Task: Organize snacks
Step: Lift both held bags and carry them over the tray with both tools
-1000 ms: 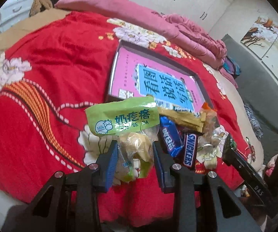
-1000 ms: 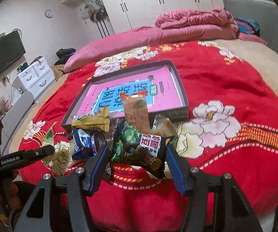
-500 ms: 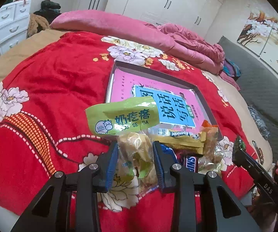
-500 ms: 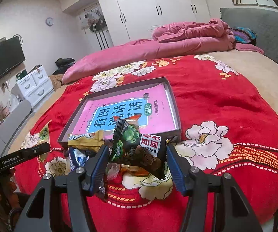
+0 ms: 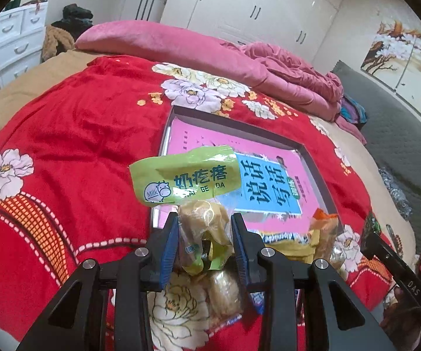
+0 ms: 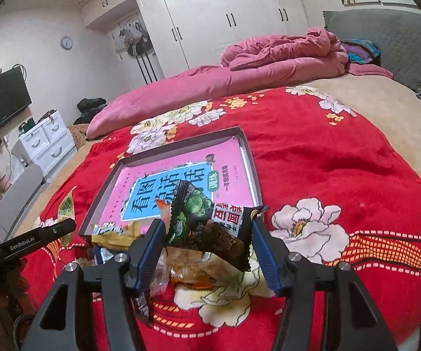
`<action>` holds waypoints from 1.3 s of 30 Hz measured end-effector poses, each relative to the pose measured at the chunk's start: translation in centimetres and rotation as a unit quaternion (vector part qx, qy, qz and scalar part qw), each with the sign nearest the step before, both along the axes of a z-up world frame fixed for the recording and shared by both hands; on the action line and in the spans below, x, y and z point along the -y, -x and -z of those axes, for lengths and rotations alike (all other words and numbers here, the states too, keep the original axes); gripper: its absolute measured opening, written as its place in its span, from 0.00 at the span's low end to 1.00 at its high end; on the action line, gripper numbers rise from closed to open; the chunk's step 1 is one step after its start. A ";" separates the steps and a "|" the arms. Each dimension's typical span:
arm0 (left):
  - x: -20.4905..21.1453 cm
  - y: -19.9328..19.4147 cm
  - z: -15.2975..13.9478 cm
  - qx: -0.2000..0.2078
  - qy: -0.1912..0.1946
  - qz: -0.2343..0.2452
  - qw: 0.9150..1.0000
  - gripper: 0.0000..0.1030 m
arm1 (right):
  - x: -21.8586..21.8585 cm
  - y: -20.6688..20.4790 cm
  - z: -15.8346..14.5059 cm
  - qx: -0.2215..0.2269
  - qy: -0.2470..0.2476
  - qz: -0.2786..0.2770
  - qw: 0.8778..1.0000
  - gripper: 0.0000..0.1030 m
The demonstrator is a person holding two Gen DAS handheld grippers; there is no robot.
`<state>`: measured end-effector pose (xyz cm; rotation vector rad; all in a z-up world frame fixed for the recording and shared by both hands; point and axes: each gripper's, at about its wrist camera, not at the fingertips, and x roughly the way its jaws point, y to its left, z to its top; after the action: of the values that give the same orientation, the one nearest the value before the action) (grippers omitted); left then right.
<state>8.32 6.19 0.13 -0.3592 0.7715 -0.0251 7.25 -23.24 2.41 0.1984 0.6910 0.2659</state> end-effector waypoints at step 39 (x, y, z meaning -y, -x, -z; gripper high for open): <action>0.9 -7.1 2.3 -0.021 -0.028 0.013 0.999 0.36 | -0.5 -9.2 3.0 -0.051 -0.063 -0.005 0.997 0.58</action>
<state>15.39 5.25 -2.22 -0.2969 0.8176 -0.0205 16.48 -22.69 -0.57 0.3298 0.7769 0.3108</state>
